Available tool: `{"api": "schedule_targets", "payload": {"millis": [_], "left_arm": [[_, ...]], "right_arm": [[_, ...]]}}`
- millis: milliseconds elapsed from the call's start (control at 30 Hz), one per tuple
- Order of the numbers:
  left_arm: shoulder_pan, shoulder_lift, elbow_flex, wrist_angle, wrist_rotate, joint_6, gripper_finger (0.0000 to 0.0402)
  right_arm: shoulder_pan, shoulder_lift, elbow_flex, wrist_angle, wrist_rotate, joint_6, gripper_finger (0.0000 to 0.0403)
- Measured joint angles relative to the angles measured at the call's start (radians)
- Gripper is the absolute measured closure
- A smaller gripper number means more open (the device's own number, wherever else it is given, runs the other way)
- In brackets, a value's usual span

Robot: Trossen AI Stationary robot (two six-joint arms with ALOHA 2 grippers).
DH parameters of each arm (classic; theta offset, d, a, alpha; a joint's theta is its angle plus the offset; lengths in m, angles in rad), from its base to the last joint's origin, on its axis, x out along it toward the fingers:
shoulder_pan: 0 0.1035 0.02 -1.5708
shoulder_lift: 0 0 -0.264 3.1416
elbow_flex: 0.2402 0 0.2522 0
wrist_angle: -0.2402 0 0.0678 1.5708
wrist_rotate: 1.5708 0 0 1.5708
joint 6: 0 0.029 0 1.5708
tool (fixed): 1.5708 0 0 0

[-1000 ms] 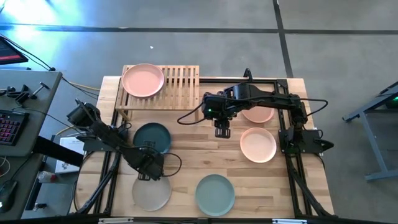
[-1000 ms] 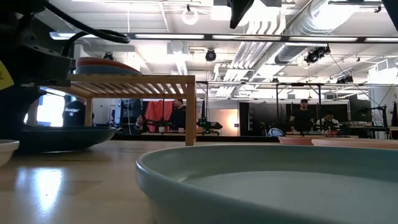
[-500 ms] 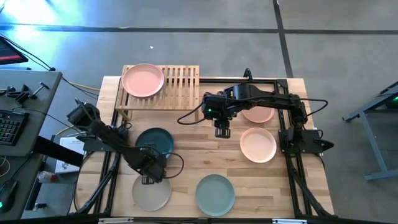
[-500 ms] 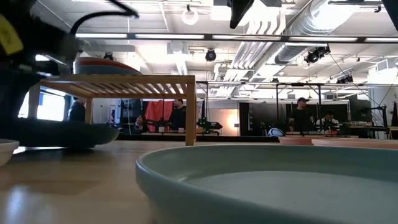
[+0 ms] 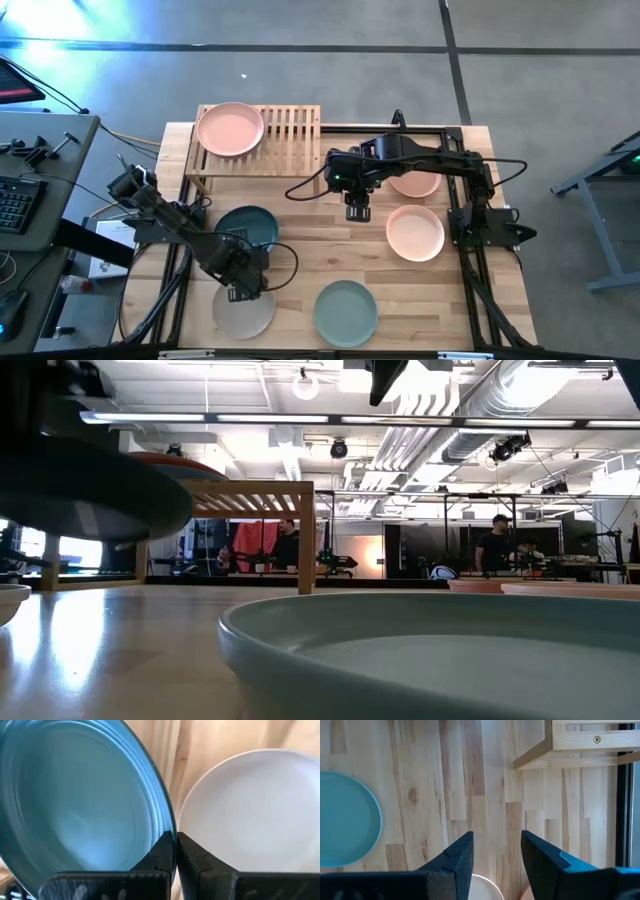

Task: Place and stack plates onto a shelf
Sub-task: Stack the green plate on the top of the light pink plate

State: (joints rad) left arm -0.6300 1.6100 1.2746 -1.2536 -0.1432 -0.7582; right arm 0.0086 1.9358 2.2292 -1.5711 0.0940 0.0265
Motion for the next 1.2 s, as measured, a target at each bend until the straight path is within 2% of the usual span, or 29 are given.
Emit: {"api": "schedule_targets", "payload": {"millis": [400,833,1067,1200], "left_arm": [[-0.033,0.000,0.228,-0.318,-0.001,-0.079,0.0401],[0.033,-0.011,0.290,-0.319,-0.104,-0.033,0.0402],[0.140,-0.011,0.290,-0.318,-0.183,0.071,0.0401],[0.219,-0.011,0.290,-0.318,-0.187,0.167,0.0401]], "right_arm": [[-0.002,0.000,0.000,0.000,0.000,-0.009,0.0262],[-0.002,0.000,0.000,0.000,0.000,-0.035,0.0262],[-0.002,0.000,0.000,0.000,0.000,-0.053,0.0262],[-0.007,0.000,0.000,0.000,0.010,-0.053,0.0262]]}}
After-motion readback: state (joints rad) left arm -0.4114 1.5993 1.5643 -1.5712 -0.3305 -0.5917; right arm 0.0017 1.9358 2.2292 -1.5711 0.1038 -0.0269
